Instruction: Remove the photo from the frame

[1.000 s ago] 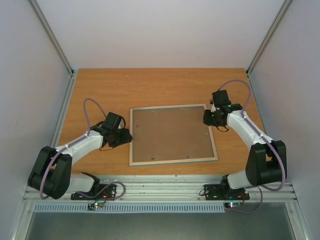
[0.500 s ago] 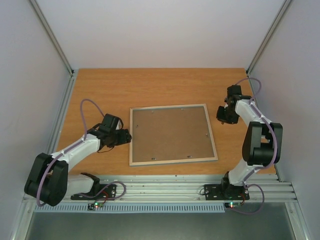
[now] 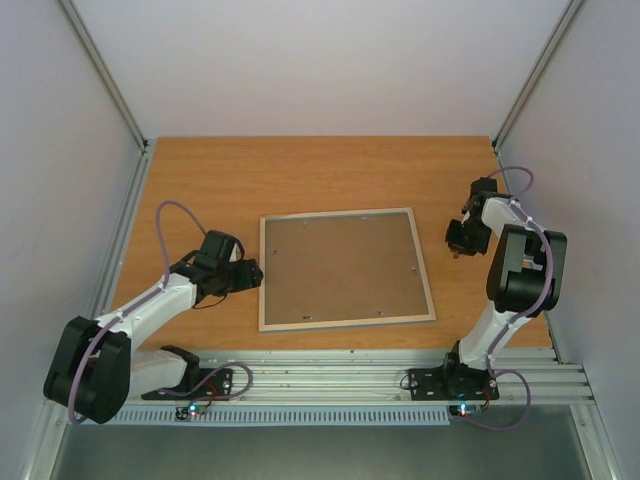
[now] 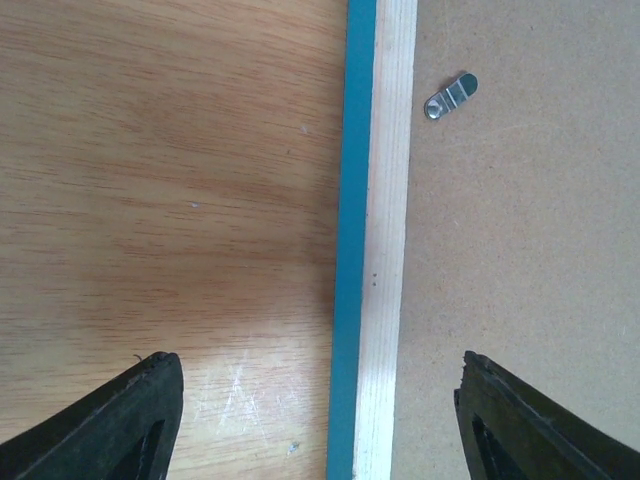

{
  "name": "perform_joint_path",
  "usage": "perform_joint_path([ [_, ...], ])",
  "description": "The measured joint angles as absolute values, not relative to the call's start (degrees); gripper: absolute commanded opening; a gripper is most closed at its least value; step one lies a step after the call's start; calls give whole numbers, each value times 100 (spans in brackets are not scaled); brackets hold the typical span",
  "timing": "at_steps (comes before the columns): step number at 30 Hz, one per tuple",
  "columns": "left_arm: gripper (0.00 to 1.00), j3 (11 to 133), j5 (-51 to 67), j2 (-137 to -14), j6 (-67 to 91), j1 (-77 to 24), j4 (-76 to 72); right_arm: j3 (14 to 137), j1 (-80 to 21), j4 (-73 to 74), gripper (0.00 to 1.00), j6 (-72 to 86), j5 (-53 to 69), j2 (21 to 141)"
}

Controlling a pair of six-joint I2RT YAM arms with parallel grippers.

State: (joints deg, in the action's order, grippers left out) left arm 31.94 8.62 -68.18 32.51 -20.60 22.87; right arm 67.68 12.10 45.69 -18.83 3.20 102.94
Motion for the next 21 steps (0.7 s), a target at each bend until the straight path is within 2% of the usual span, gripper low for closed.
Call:
perform_joint_path([
  [8, 75, 3190, 880, -6761, 3251, -2060, 2285, 6838, 1297, 4580, 29, -1920, 325, 10659],
  [10, 75, 3190, 886, -6755, 3253, -2060, 2285, 6838, 1295, 4598, 36, -1918, 325, 10665],
  [13, 76, 3188, 932, -6740, 3253, -2060, 2281, 6807, 1297, 4604, 37, -1896, 329, 10606],
  [21, 76, 3127, 1326, -6746, 3293, -2060, 2091, 6475, 1020, 4720, 45, -1619, 637, 9531],
])
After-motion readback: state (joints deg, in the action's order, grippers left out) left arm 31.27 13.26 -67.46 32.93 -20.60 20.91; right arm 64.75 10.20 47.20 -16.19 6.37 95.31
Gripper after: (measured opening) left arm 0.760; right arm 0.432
